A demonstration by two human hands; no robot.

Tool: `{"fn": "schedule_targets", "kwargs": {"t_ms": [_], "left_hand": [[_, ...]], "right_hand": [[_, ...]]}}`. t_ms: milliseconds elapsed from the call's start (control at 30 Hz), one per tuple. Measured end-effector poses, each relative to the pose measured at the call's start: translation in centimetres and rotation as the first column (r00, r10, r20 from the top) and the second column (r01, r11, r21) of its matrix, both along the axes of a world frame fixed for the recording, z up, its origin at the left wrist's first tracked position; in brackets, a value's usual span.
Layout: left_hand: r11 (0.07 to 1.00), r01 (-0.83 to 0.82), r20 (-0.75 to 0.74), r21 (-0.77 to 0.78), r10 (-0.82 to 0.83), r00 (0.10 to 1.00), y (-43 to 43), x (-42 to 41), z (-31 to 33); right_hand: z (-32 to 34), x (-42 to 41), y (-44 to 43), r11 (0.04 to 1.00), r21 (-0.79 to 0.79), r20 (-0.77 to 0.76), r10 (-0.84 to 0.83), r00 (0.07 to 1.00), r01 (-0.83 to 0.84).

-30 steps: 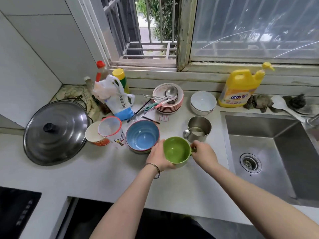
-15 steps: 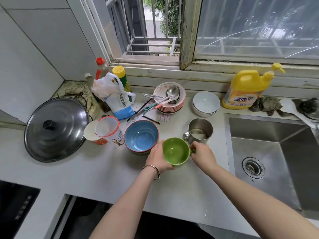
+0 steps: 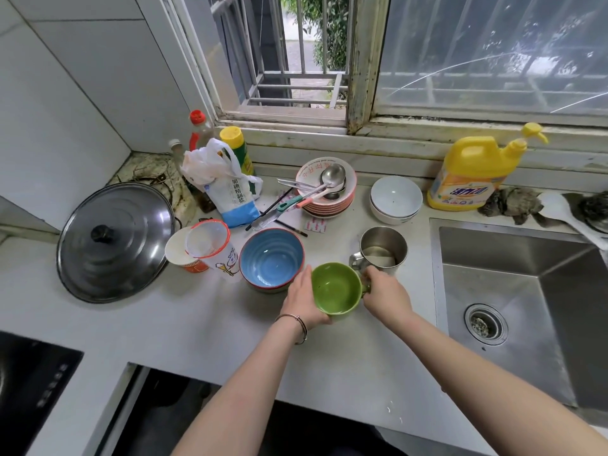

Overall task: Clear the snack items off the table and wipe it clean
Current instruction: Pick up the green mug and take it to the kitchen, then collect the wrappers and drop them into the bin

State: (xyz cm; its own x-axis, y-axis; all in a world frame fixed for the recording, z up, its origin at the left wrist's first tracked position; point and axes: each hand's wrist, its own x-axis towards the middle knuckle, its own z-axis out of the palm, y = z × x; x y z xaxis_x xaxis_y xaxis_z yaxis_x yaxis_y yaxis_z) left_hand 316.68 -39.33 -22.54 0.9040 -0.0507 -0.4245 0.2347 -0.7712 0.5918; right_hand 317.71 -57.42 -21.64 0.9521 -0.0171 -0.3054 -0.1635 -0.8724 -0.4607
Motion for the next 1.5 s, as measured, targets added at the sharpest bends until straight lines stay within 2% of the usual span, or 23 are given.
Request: {"fn": "schedule_targets", "kwargs": {"t_ms": [367,567,867,1067,1267,1500], "left_hand": [[0.996,-0.091,0.021,-0.020,0.092,0.996,0.6,-1.1,2.7],[0.955,-0.286,0.093,-0.080,0.293,0.952,1.4,-3.0,4.7],[0.803,-0.547,0.204,-0.237,0.591,0.780,4.5,-8.2,6.3],[0.730,-0.625,0.232,-0.275,0.682,0.694,7.5,-13.9,8.0],[0.619,-0.705,0.229,-0.346,0.785,0.576,12.0,-23.4,9.3],[0.455,-0.823,0.277,-0.340,0.885,0.375,16.1,-39.0,10.0]], "right_hand": [[2.9,0.6,1.5,0.987,0.045,0.059,0.152,0.987,-0.154],[3.2,0.6,2.9,0.962,0.124,0.105,0.233,0.967,-0.245],[5.5,-1.9,7.1,0.855,0.179,0.247,0.439,0.864,-0.486],[7.3,-5.7,12.2,0.784,0.209,0.291,0.520,0.803,-0.584],[8.2,-13.6,18.4,0.657,0.211,0.318,0.654,0.687,-0.724],[9.6,-26.8,24.9,0.438,0.237,0.330,0.803,0.496,-0.867]]}}
